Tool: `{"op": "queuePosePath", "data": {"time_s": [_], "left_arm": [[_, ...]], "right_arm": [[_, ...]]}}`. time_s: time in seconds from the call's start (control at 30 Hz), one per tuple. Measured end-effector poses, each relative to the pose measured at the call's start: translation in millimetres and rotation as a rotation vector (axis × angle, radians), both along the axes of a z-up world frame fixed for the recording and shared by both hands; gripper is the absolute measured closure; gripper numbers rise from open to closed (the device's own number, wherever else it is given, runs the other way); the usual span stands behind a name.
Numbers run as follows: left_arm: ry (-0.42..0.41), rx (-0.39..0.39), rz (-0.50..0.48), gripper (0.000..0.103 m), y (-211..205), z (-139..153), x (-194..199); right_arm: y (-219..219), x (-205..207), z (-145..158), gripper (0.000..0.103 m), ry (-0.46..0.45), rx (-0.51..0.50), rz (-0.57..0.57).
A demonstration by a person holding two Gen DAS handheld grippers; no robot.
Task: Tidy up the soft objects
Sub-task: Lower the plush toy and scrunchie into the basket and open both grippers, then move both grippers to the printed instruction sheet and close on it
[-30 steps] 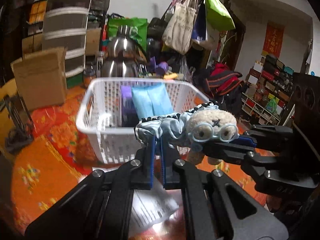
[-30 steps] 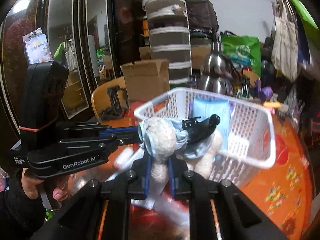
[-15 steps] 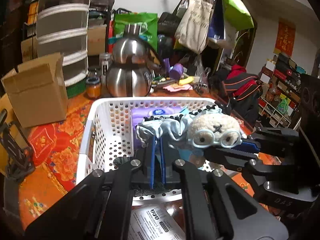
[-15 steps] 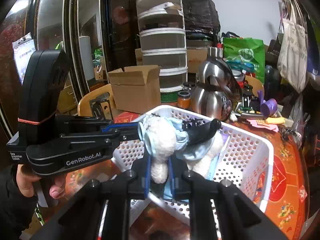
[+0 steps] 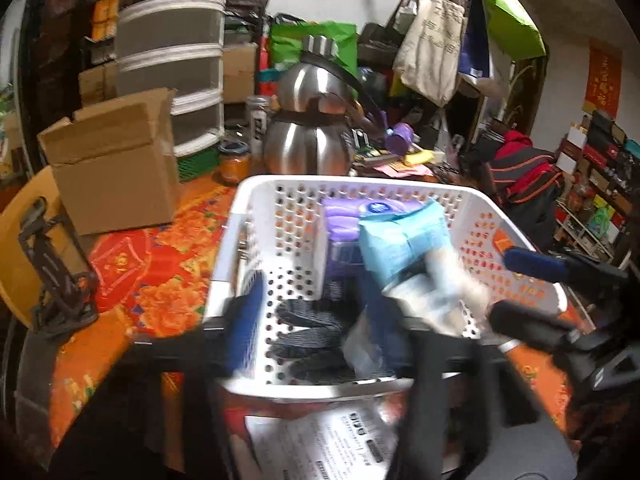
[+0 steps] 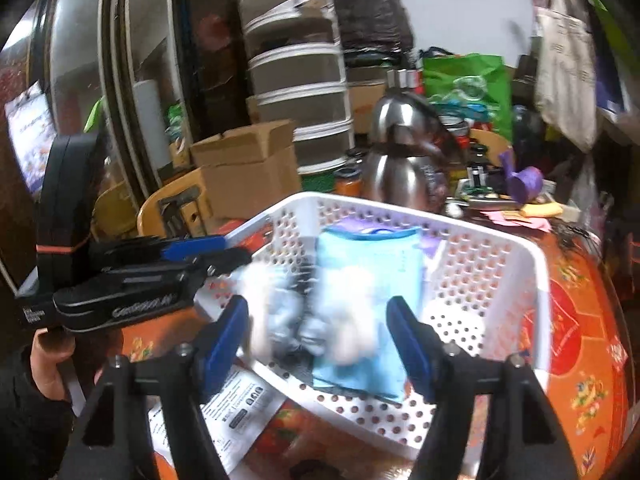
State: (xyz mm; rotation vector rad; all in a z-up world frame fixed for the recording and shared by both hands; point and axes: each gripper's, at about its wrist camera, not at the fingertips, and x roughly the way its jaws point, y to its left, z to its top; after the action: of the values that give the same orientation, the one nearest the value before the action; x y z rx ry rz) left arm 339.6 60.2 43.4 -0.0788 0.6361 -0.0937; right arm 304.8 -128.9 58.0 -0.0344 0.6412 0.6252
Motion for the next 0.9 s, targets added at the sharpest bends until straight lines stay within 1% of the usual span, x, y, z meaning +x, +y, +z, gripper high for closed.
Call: {"op": "queuePosePath", "data": {"time_s": [0.07,0.17,0.27,0.37,0.53,0.77,0.9], "left_arm": [[-0.01,-0.006,0.013,0.035,4.4,0.1,-4.9],[-0.015,-0.036,0.02,0.034,10.0,2.7,-11.2],[-0.008,-0.038,0.026,0.033,10.2,4.6,-15.0],[-0.004,-0.022,0.034,0.033,6.8,6.2,-18.7],[-0.019,-0.038,0.012,0.033,3.8,9.4,-33.8],[0.004,-0.032,0.017,0.033,-0.5,5.5,-53.5],[0.029,-0.057,0.025,0.033,3.4,-1.1,-72.5]], "right_arm": [[-7.7,1.2,1.1,0.03,0.007,0.013,-0.02],[-17.2,0.3,1.1,0.03,0.01,0.024,-0.048],[-19.5,0.1,0.2,0.03,0.02,0.015,-0.059],[-18.8,-1.4,-1.2,0.03,0.025,0.008,-0.06],[-22.1,-8.3,-0.2,0.03,0.025,0.024,-0.07],[-28.7,-20.1,-4.1,0.03,0.038,0.043,-0.108],[-30.7,-34.5,-8.9,0.03,0.042,0.051,-0.14]]}}
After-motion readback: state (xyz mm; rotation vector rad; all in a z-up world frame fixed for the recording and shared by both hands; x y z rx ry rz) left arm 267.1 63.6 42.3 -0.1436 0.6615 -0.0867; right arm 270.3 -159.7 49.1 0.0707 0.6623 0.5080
